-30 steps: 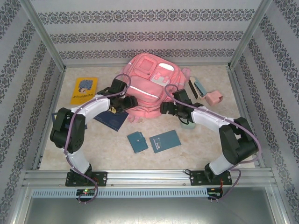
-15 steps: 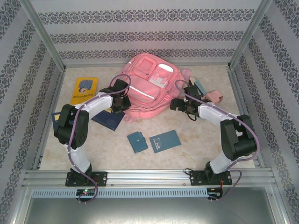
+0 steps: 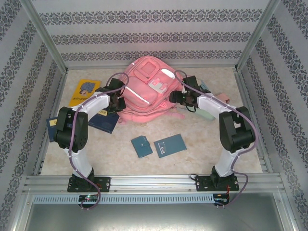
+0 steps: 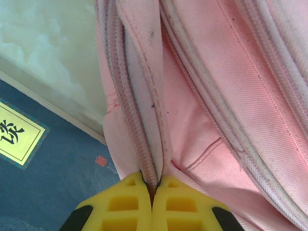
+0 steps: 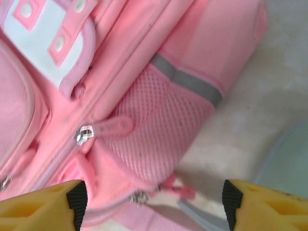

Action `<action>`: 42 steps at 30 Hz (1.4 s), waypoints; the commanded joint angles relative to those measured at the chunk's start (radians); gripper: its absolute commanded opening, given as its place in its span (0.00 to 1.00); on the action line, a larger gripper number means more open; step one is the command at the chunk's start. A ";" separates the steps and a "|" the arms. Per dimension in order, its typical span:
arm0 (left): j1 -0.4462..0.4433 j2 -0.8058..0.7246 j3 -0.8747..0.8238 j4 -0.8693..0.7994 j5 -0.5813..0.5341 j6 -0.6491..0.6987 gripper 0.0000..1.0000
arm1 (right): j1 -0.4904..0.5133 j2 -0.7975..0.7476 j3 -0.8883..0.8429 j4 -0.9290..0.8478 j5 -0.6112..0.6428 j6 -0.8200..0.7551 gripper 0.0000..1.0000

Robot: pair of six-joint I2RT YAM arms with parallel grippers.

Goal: Pack the student bag
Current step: Rotate the student bag at the top-center of the table.

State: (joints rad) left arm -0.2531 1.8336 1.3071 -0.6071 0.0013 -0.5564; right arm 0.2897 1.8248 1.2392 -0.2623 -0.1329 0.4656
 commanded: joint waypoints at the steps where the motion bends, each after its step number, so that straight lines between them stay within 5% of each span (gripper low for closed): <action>1: 0.015 -0.039 0.006 -0.062 -0.047 0.039 0.00 | -0.018 0.080 0.072 -0.055 -0.008 0.055 0.70; 7: 0.017 -0.054 -0.017 -0.061 -0.049 0.036 0.00 | -0.069 0.205 0.185 -0.079 -0.047 0.114 0.55; 14: 0.018 -0.050 0.005 -0.081 -0.092 0.068 0.00 | -0.075 0.217 0.187 -0.072 -0.104 0.143 0.01; 15: 0.022 -0.041 0.019 -0.085 -0.099 0.077 0.00 | -0.071 0.193 0.159 -0.061 -0.102 0.148 0.00; 27: 0.094 0.142 0.261 -0.108 -0.112 0.175 0.01 | 0.076 -0.078 -0.140 0.001 -0.065 0.265 0.00; 29: 0.094 0.165 0.298 -0.120 -0.102 0.182 0.08 | 0.103 -0.090 -0.155 0.013 -0.062 0.276 0.00; 31: 0.094 0.165 0.314 -0.125 -0.086 0.176 0.25 | 0.119 -0.081 -0.150 0.008 -0.060 0.274 0.02; 32: 0.093 0.157 0.309 -0.124 -0.076 0.170 0.32 | 0.122 -0.076 -0.146 0.004 -0.055 0.268 0.12; 34: 0.090 0.119 0.279 -0.116 -0.064 0.160 0.44 | 0.125 -0.069 -0.148 0.000 -0.045 0.251 0.12; 42: 0.001 -0.121 0.056 -0.067 -0.064 0.102 0.55 | 0.129 -0.084 -0.177 -0.002 -0.048 0.170 0.32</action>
State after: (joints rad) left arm -0.1963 1.8065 1.4200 -0.6910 -0.0624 -0.4202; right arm 0.4042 1.7668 1.0805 -0.2707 -0.1745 0.6746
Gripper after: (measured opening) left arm 0.543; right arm 0.320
